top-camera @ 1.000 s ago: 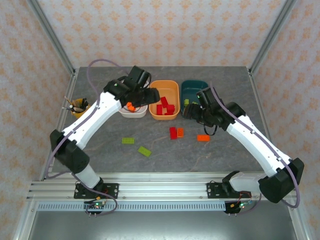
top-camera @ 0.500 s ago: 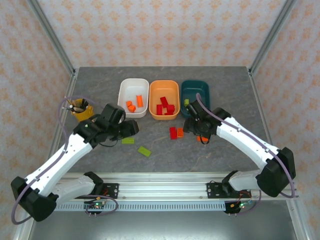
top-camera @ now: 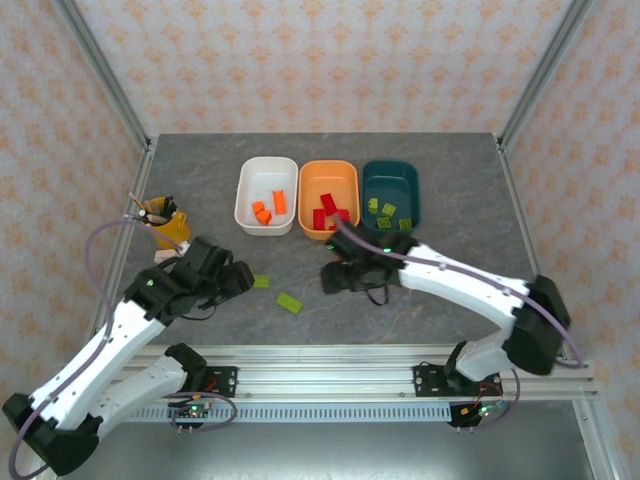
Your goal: Sort the legos into containers by color
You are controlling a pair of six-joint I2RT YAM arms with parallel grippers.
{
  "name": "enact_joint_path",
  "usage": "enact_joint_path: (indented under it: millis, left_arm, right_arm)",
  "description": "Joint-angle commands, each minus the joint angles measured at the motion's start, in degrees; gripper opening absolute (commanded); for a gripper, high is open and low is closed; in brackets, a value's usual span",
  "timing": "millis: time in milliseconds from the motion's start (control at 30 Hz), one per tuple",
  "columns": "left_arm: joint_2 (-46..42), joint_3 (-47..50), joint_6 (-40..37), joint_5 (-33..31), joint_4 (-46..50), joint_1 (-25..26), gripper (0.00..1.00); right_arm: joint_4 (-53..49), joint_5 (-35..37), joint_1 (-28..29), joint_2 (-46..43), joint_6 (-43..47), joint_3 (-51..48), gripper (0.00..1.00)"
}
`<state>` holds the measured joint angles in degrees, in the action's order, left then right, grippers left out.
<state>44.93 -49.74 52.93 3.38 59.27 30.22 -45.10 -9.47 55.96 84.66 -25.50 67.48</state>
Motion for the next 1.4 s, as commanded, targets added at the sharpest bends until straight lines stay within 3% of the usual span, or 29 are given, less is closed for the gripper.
enact_joint_path:
  millis: [0, 200, 367, 467, 567, 733, 967, 1133, 1367]
  left_arm:
    - [-5.4, 0.7, 5.3, -7.6, 8.0, -0.4, 0.72]
    - [-12.5, -0.6, 7.2, -9.8, 11.8, -0.4, 0.72]
    - [-14.8, -1.7, 7.7, -10.1, 13.9, -0.4, 0.72]
    - [-15.5, -1.8, 8.1, -9.8, 14.2, -0.4, 0.72]
    - [-15.7, -1.9, 8.2, -9.6, 14.3, -0.4, 0.72]
    - [-15.7, -1.8, 8.1, -9.5, 13.9, -0.4, 0.72]
    - [-15.3, -1.2, 7.9, -8.7, 12.2, -0.4, 0.71]
    - [-14.4, -0.7, 7.4, -8.1, 10.4, -0.4, 0.71]
    - [-9.9, 1.0, 2.8, 0.1, -0.2, -0.4, 0.71]
  right_arm:
    - [1.1, -0.9, 5.7, 9.1, 10.0, 6.8, 0.81]
    - [-4.9, 0.2, 7.4, 27.0, 16.3, 20.3, 0.85]
    - [-5.9, 0.4, 7.4, 33.9, 19.2, 24.7, 0.86]
    - [-5.4, -2.1, 7.4, 36.3, 19.7, 26.3, 0.8]
    - [-4.9, -2.9, 7.3, 37.5, 19.0, 27.4, 0.74]
    - [-6.1, -2.6, 7.3, 40.2, 18.0, 28.9, 0.55]
    - [-6.9, -2.0, 6.9, 41.3, 16.9, 27.8, 0.48]
    - [-6.5, -0.9, 6.5, 40.4, 16.0, 27.1, 0.35]
    - [-5.1, 0.1, 2.5, 32.3, 12.7, 24.7, 0.3]
